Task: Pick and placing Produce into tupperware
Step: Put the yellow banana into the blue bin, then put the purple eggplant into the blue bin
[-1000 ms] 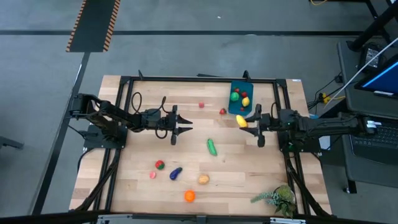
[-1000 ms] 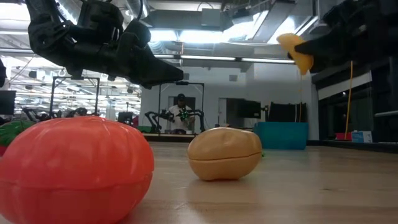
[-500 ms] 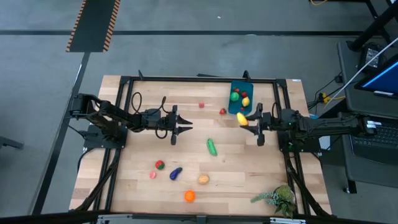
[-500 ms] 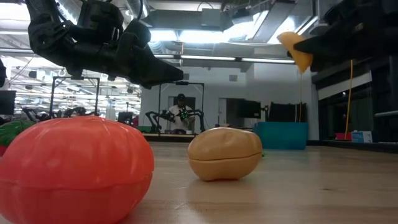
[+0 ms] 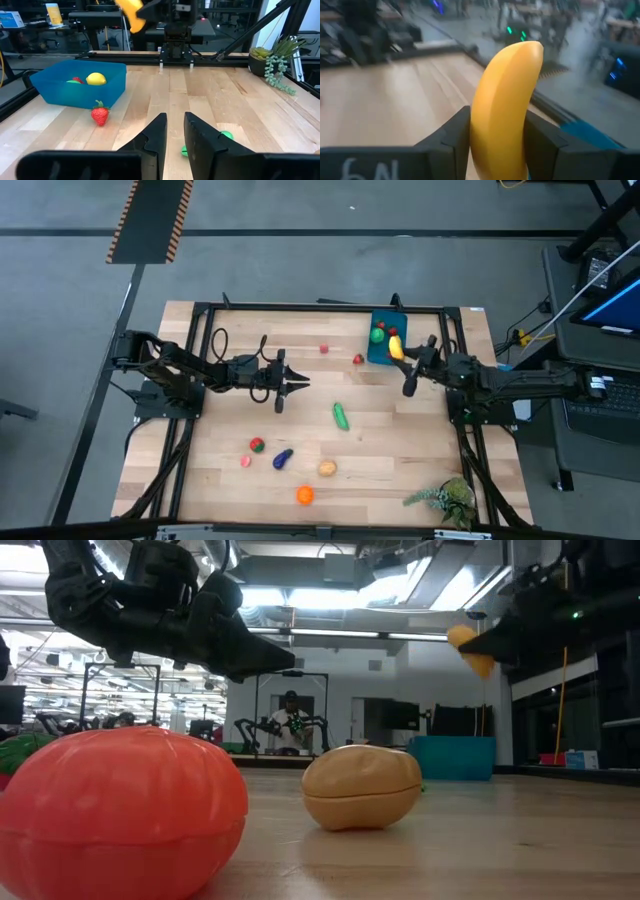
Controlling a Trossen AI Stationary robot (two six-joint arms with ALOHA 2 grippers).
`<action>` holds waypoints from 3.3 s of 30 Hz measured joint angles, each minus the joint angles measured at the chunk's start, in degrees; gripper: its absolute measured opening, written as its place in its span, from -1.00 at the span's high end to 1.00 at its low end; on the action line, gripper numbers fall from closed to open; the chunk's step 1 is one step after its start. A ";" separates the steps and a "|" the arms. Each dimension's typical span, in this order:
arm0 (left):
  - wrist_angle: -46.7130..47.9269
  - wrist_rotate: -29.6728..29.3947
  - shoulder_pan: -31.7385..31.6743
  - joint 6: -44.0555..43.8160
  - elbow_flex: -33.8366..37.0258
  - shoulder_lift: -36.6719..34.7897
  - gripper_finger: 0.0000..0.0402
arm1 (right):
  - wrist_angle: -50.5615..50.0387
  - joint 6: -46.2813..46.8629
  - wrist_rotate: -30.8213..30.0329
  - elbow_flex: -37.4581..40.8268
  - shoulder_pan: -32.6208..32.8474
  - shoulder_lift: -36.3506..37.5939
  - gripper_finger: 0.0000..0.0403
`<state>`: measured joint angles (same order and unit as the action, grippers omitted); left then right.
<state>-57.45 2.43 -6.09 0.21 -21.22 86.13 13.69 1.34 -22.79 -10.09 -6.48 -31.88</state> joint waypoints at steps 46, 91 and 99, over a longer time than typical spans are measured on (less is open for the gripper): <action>-0.02 -0.02 0.00 0.00 -0.04 0.00 0.82 | -38.80 -9.83 31.89 -35.45 -30.49 -52.80 0.30; -0.06 -0.04 -1.33 1.58 -0.04 0.00 0.46 | 14.25 -0.57 32.96 -0.81 -9.07 -7.56 -0.32; 0.04 -0.04 -1.24 1.49 -0.04 0.00 0.44 | 20.94 10.34 32.92 4.81 -8.63 -9.55 -0.32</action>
<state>-57.41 2.39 -7.33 1.69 -21.26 86.13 34.63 11.69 10.13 -5.28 -15.11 -41.43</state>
